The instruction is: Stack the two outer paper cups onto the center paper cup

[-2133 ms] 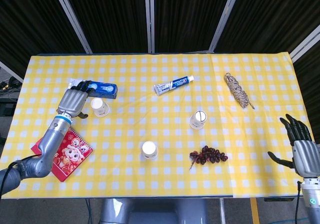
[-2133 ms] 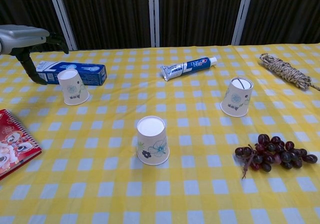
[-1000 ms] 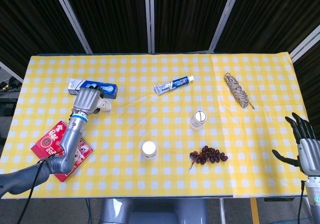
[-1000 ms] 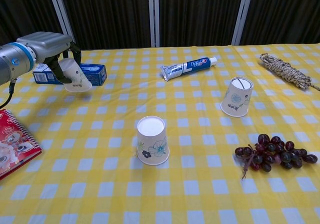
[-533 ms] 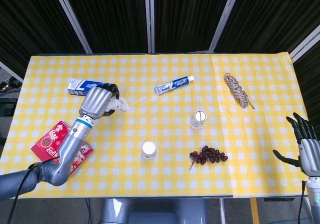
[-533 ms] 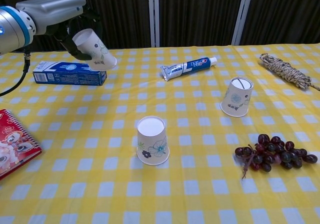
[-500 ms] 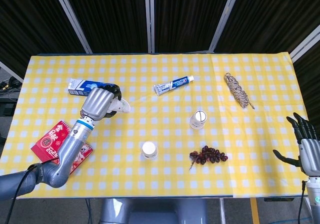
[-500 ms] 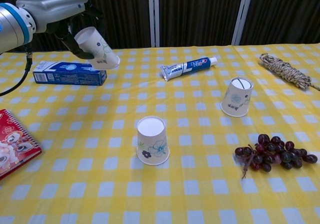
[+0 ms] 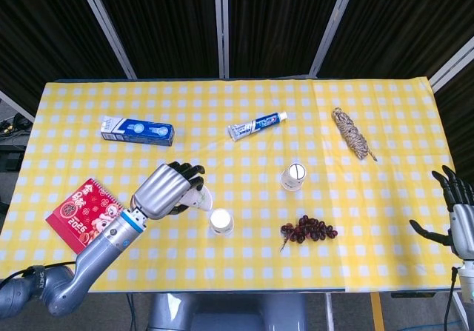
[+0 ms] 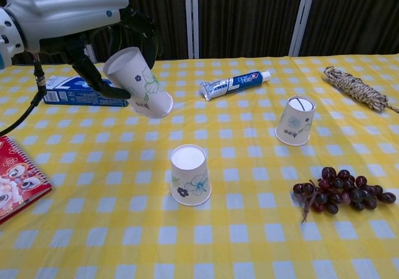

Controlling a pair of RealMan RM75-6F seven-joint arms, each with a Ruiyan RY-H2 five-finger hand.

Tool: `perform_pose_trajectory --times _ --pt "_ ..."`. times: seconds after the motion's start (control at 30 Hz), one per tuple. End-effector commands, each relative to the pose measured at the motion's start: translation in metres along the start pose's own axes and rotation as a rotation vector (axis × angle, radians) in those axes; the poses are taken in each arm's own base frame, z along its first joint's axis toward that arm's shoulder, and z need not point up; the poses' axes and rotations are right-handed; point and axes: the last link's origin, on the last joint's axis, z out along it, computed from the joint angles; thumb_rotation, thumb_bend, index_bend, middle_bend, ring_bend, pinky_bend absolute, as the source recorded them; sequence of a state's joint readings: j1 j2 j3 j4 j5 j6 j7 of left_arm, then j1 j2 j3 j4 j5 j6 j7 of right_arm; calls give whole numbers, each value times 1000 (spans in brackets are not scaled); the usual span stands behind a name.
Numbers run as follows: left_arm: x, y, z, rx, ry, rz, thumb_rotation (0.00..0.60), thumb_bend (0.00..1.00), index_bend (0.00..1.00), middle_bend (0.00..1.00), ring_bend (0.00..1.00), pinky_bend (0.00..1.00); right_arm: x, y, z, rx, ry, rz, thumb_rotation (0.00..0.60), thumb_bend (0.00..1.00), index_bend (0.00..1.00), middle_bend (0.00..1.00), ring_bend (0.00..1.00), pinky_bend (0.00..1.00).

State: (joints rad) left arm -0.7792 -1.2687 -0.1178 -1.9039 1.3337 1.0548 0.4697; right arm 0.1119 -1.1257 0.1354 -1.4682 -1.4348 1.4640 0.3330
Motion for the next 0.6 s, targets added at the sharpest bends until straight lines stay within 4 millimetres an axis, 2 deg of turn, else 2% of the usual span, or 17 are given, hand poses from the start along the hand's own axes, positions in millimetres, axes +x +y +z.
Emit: perform_pose_trajectory --times 0.03,0.23,0.6 --pt "-4 4 -7 -24 -39 27 600 312 592 244 313 455 0 0 0 1 2 1 600 55 132 0 0 0" --pt "-10 9 -6 -34 -57 21 600 310 562 234 304 430 1 0 -1 -2 4 1 600 56 126 0 0 0" --pt "-28 23 14 -45 -64 1 600 310 555 230 300 429 1 1 -1 -10 3 -1 600 56 121 0 0 0"
